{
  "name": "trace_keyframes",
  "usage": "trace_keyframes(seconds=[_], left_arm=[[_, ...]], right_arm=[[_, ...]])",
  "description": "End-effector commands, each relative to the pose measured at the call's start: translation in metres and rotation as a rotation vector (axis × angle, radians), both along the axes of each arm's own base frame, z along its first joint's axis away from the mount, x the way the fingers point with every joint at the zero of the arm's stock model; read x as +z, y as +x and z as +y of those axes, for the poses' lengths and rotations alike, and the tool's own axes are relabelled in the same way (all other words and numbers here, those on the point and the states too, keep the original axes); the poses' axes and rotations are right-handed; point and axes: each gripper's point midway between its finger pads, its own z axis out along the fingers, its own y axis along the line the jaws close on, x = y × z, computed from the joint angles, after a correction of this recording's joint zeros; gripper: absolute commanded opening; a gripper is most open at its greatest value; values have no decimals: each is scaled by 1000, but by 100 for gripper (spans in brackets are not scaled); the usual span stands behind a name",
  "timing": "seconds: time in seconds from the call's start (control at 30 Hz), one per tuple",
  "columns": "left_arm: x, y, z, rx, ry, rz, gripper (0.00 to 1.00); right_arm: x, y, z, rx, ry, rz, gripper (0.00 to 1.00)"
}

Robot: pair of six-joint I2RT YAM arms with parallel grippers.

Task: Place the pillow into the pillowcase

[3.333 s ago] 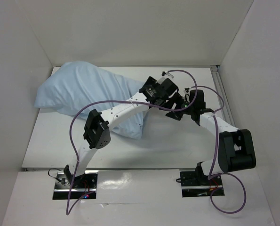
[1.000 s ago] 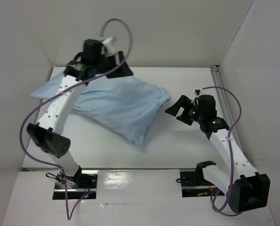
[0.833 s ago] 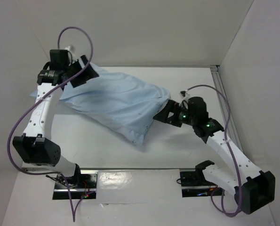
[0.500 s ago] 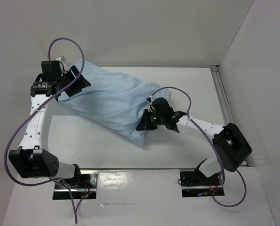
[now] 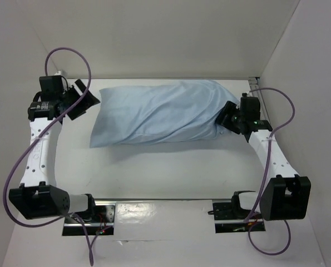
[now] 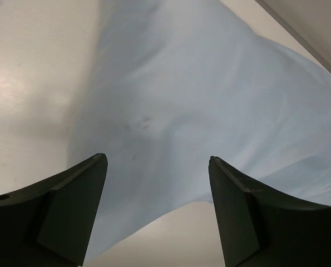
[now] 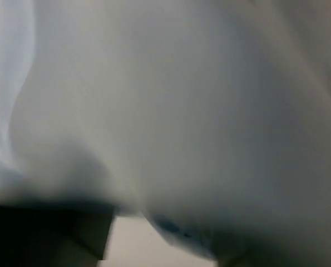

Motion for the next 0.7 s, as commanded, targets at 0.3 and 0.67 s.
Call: trace_keyframes(seconds=[0.3,0.67], left_arm=[[-81,-99,53,307,72,278,100],[-103,-85,22,137,-98,235,100]], right_arm=[[34,-81,-70,-234,-143,107,96],[26,-104,5,-90,277,102,100]])
